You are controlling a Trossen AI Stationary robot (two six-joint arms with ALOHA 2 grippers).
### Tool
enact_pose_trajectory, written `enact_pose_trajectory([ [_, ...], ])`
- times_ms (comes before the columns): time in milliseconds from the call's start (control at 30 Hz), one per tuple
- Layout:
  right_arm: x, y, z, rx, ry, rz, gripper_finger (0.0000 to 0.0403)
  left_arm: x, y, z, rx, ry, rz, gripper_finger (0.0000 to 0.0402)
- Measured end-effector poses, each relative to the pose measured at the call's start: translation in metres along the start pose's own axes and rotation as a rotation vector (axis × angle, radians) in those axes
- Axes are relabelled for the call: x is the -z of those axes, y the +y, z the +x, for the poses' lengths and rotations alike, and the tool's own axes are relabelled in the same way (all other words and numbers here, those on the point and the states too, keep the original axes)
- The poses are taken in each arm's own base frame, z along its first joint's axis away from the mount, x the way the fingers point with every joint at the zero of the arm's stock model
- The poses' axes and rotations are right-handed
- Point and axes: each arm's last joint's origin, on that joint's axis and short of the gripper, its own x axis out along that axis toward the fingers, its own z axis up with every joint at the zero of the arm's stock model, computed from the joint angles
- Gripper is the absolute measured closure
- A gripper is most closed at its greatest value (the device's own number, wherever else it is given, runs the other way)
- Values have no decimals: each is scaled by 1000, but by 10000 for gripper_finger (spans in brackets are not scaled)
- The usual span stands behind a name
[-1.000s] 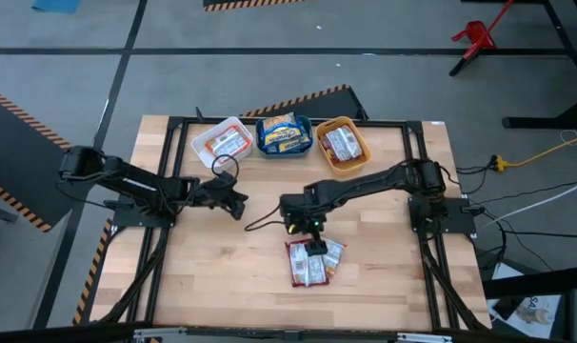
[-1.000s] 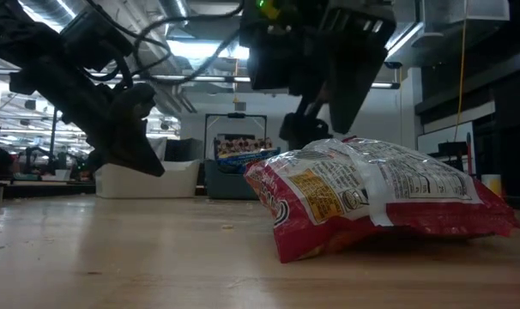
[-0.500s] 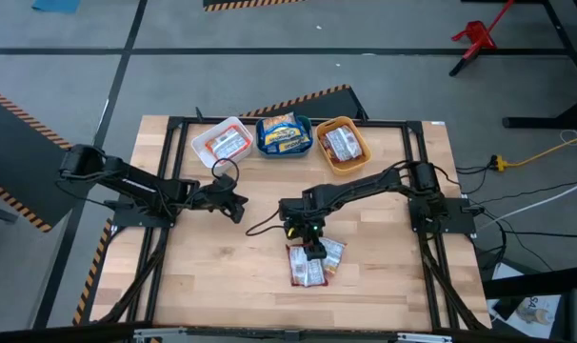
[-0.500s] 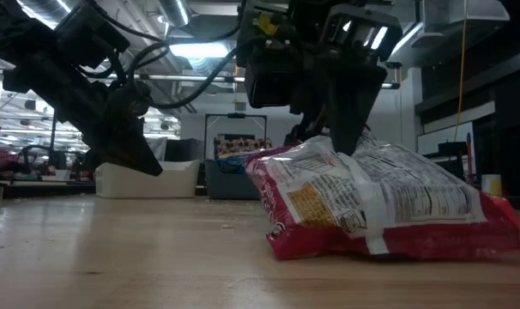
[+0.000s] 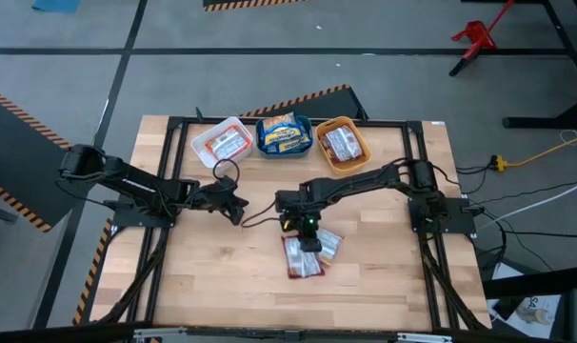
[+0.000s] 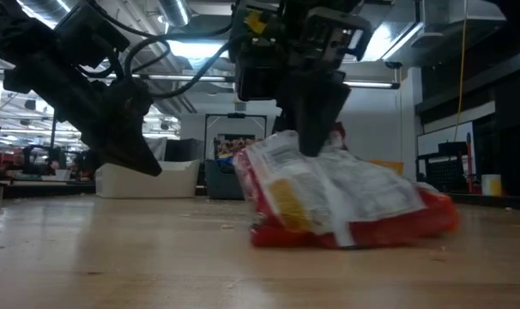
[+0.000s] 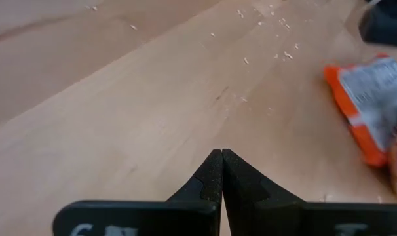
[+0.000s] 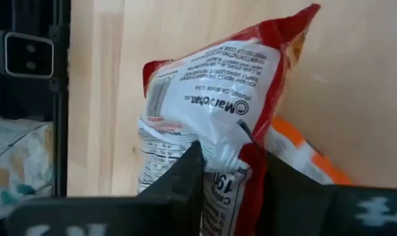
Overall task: Sort Maruchan noodles
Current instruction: Put the red noodle pack into the yellow bin
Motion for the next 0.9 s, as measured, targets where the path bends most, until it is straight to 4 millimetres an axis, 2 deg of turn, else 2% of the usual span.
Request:
enact_pose_trajectory([
  [333,-13,-12,-32,42,-43,14,332,-7,-10,-8,150,13,-42,401],
  [500,-18,-25,-55,163,-63,6,332,-17,-18,-28,248,-60,-59,401],
  [900,-48,-49,-131,521,-319,29,332,-39,-27,-82,506,-265,-107,401],
])
